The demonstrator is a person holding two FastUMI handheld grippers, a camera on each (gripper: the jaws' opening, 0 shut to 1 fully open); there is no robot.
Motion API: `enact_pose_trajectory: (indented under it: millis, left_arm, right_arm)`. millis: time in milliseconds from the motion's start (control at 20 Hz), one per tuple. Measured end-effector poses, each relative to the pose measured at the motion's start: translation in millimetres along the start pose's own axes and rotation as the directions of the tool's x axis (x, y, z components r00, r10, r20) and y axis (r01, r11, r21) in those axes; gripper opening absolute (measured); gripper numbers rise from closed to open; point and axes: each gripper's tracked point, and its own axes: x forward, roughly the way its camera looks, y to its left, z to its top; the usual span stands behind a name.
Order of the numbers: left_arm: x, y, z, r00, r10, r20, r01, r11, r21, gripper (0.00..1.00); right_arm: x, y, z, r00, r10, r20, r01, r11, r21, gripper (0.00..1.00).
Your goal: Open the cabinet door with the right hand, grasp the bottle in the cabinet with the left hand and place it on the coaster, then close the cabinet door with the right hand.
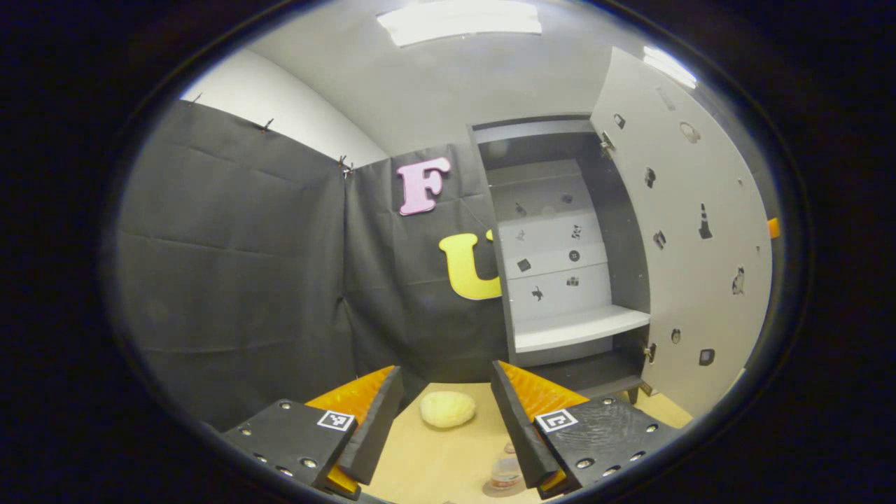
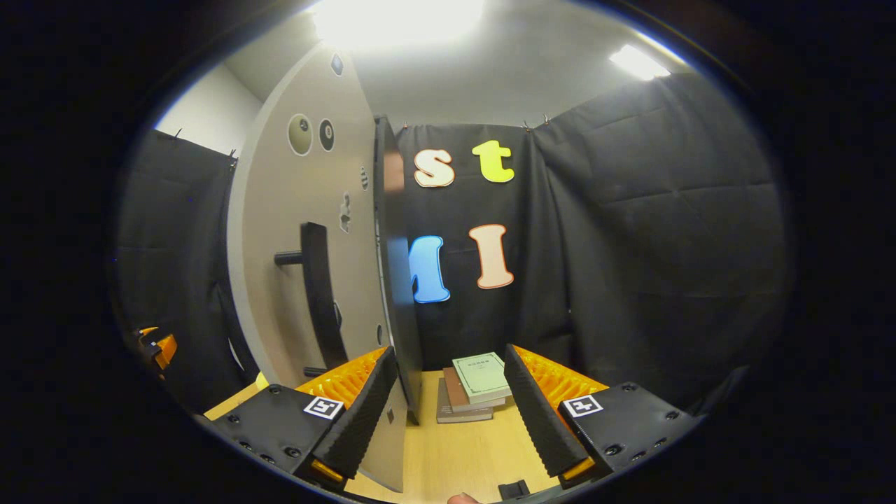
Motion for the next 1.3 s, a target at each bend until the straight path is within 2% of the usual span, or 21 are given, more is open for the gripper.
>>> enact_pose_trajectory:
  millis: [50,100,150,200,250,300,400,700,1050,1300]
  left_arm:
    - [1,7,-1,1.000,0.001,-0.003,-0.001,1.000,-0.008,0.77]
    - [4,13,-4,1.000,-0.001,-0.005,0.001,1.000,-0.017,0.76]
    - [8,19,-6,1.000,-0.003,-0.009,0.002,1.000,-0.023,0.76]
    - [13,25,-13,1.000,-0.006,-0.018,0.005,1.000,-0.027,0.78]
    - [17,30,-16,1.000,-0.011,-0.026,0.010,0.999,-0.033,0.78]
    - [23,33,-19,0.999,-0.016,-0.030,0.015,0.999,-0.040,0.76]
    - [33,41,-22,0.999,-0.026,-0.026,0.025,0.998,-0.050,0.76]
    - [54,52,-25,0.997,-0.068,-0.023,0.067,0.996,-0.058,0.78]
    - [72,60,-28,0.994,-0.106,-0.014,0.104,0.992,-0.071,0.76]
    - [84,70,-32,0.993,-0.119,-0.009,0.118,0.990,-0.075,0.76]
  right_arm:
    - [-4,3,2,1.000,-0.021,0.004,0.021,1.000,-0.014,0.98]
    - [-3,3,3,0.999,-0.038,0.013,0.038,0.999,-0.035,0.91]
    - [-5,4,3,0.998,-0.055,0.018,0.056,0.997,-0.060,0.89]
    - [-5,5,5,0.997,-0.072,0.025,0.074,0.994,-0.082,0.89]
    - [-7,6,7,0.995,-0.091,0.030,0.094,0.990,-0.102,0.89]
    - [-7,6,8,0.994,-0.109,0.032,0.112,0.987,-0.117,0.95]
    - [-7,8,7,0.991,-0.130,0.030,0.133,0.985,-0.112,0.94]
    - [-16,30,4,0.988,-0.153,0.022,0.154,0.983,-0.099,0.94]
    - [-15,51,2,0.987,-0.158,0.017,0.159,0.982,-0.106,0.94]
    - [-18,77,-2,0.992,-0.129,0.013,0.130,0.986,-0.106,0.95]
